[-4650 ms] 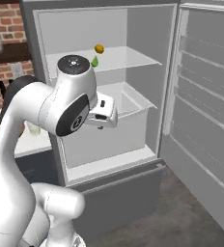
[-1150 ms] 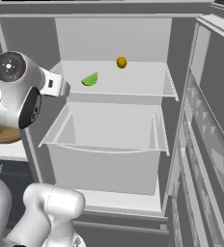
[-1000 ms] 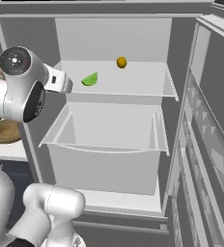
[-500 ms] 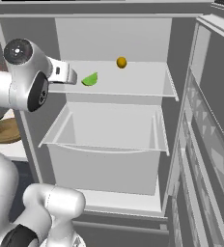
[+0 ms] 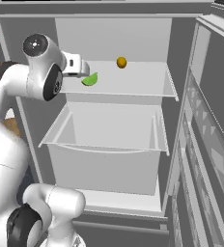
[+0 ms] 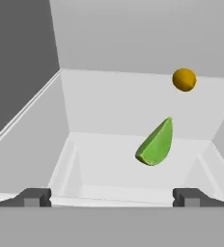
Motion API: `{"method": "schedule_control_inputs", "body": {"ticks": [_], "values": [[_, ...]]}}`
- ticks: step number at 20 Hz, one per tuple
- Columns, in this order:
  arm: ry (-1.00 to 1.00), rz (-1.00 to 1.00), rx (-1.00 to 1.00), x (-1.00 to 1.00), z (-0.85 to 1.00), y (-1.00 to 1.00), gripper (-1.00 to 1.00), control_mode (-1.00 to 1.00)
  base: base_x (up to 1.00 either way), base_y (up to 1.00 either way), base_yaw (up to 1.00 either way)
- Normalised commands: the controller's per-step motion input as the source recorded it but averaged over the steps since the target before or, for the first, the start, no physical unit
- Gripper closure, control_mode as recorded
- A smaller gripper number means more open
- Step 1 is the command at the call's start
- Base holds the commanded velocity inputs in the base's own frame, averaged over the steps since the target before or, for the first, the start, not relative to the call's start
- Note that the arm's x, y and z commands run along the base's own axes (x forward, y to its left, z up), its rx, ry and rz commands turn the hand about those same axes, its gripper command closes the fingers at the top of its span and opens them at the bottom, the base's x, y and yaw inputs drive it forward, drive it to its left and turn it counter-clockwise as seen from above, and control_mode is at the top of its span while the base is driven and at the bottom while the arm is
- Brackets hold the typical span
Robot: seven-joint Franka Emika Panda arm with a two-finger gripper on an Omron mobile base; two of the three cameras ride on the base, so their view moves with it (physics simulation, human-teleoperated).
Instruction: Grab a lemon wedge from the fridge and one ice cube from the ice bowl, and put them in the glass of lemonade.
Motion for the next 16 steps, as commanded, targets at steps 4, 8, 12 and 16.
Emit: {"method": "schedule_control_inputs", "body": {"ticks": [4, 8, 12, 16], "values": [[0.00, 0.00, 0.00, 0.34, -0.15, -0.60, -1.00, -1.00, 0.00, 0.00, 0.00], [0.00, 0.00, 0.00, 0.16, -0.02, -0.38, -1.00, -1.00, 0.00, 0.00, 0.00], [0.00, -0.07, -0.02, 0.18, 0.00, -0.03, -1.00, -1.00, 0.00, 0.00, 0.00], [0.00, -0.13, 0.00, 0.01, 0.00, 0.21, -1.00, -1.00, 0.00, 0.00, 0.00]]}}
